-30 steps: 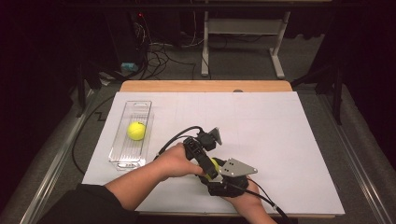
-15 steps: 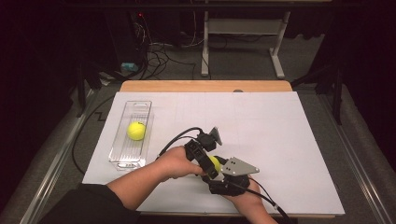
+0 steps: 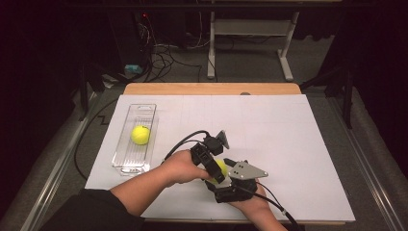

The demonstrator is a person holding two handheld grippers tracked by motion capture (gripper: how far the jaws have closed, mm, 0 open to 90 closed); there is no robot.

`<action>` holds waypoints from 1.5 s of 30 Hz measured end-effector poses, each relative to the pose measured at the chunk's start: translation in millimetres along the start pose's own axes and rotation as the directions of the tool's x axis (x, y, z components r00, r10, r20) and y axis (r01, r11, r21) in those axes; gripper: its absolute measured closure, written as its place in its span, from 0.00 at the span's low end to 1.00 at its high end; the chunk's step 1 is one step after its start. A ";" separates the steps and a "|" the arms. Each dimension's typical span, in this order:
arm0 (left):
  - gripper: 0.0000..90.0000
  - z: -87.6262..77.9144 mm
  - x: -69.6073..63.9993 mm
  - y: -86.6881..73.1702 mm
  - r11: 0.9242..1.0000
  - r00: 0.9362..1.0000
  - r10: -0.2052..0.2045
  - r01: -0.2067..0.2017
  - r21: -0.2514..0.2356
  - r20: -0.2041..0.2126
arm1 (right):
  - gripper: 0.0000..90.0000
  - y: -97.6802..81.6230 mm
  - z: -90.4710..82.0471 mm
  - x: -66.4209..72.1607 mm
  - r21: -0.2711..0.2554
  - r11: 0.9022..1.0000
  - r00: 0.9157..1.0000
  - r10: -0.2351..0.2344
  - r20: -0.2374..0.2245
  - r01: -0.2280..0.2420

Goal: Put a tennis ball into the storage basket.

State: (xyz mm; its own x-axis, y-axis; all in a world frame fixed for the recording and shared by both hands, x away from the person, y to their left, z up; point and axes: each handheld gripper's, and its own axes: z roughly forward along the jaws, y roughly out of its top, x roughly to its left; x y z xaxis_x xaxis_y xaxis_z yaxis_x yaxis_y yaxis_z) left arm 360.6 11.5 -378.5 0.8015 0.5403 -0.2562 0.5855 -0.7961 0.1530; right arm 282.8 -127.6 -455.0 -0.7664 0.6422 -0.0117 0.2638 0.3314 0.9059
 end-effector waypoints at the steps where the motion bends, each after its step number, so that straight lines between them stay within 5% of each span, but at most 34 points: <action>1: 0.29 -0.1 0.3 0.0 1.000 1.000 -0.002 0.002 -0.001 0.000 | 0.00 0.0 0.6 -0.7 0.001 1.000 1.000 -0.003 0.005 0.003; 12: 0.29 -8.4 16.0 -6.2 0.999 0.998 -0.047 0.046 -0.008 -0.045 | 0.00 -5.4 -7.6 -10.8 0.006 1.000 0.999 0.000 0.038 0.000; 25: 0.29 -23.9 45.2 -23.5 0.992 0.988 -0.129 0.128 -0.025 -0.081 | 0.00 -20.6 -31.3 -44.6 0.009 0.999 0.992 0.037 0.122 -0.038; 45: 0.29 -63.7 87.3 -64.6 0.972 0.961 -0.237 0.234 -0.034 -0.146 | 0.00 -49.7 -92.6 -91.8 -0.009 0.993 0.955 0.114 0.275 -0.116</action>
State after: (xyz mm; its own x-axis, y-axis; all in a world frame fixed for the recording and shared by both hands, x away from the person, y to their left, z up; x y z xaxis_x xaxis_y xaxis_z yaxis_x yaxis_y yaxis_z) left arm 400.5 127.4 -350.0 0.6489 0.7473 -0.1432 0.7609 -0.6374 0.1215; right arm 285.8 -267.1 -459.7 -0.5408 0.8408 -0.0240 0.3460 0.2484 0.9047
